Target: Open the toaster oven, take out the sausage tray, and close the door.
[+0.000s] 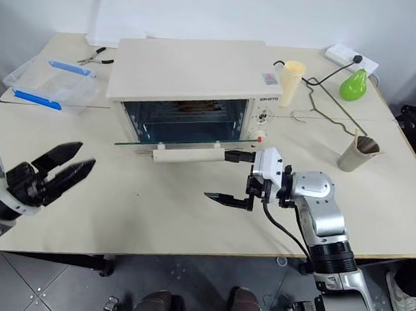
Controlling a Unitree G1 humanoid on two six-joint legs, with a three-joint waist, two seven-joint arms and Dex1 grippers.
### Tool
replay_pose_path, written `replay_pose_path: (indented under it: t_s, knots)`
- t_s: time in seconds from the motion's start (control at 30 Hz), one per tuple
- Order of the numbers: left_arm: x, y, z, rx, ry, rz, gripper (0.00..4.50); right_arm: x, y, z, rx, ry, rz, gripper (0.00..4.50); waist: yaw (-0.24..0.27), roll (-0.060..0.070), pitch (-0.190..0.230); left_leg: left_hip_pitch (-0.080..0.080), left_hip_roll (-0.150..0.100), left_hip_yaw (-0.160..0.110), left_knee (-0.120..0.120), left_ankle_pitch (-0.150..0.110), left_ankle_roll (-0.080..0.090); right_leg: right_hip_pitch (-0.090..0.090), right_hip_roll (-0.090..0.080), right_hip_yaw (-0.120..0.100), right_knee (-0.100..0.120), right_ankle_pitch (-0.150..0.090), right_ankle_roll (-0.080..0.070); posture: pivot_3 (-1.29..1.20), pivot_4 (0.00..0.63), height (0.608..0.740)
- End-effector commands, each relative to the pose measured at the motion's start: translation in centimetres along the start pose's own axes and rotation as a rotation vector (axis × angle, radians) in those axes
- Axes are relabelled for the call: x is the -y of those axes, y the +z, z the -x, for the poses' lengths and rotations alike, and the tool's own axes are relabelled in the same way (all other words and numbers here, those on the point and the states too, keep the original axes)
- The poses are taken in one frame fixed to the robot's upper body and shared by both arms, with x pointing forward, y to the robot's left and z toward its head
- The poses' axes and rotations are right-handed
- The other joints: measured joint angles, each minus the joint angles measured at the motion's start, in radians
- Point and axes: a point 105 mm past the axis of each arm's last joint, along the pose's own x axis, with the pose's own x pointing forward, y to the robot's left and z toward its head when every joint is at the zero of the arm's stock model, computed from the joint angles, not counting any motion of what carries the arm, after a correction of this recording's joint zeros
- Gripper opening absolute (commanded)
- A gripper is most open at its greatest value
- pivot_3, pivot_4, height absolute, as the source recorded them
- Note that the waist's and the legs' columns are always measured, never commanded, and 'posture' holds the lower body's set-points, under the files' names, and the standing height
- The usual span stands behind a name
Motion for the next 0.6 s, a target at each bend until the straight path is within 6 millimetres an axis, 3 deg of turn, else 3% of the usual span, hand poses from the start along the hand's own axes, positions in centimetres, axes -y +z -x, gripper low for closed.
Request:
replay_pose_path:
  t_s: [0.03,0.27,0.43,0.6]
  knots:
    - [-0.8,0.1,-1.3,0.012,-0.008,-0.034,2.32,0.4,1.6,-0.2,0.047,0.002,0.110,4.50,-0.001,0.000,0.000,0.000,0.000,0.000,0.000,0.000,0.000,0.000,0.000,0.000,0.001,0.000,0.000,0.00,0.150,0.740]
    - [-1.0,-0.8,-5.2,0.007,-0.112,-0.040,0.09,0.1,1.5,-0.3,0.041,0.010,0.152,4.50,-0.003,0.000,0.000,0.000,-0.001,0.000,0.000,0.000,0.000,-0.001,0.000,-0.002,0.001,0.000,0.000,0.00,0.150,0.740]
    - [0.2,-2.4,-7.4,-0.009,-0.188,-0.027,0.04,-0.2,1.1,0.1,0.023,0.002,0.162,4.50,-0.004,0.000,0.000,0.000,-0.001,0.000,0.000,0.000,0.000,-0.001,0.000,-0.002,0.001,0.000,0.000,0.00,0.150,0.740]
    - [1.3,-4.3,-7.6,-0.081,-0.268,-0.011,0.04,-0.6,0.1,1.6,-0.036,-0.051,0.134,4.50,0.000,0.000,0.000,0.000,-0.001,0.000,0.000,0.000,0.000,-0.001,-0.001,-0.003,0.002,0.000,0.000,0.00,0.150,0.740]
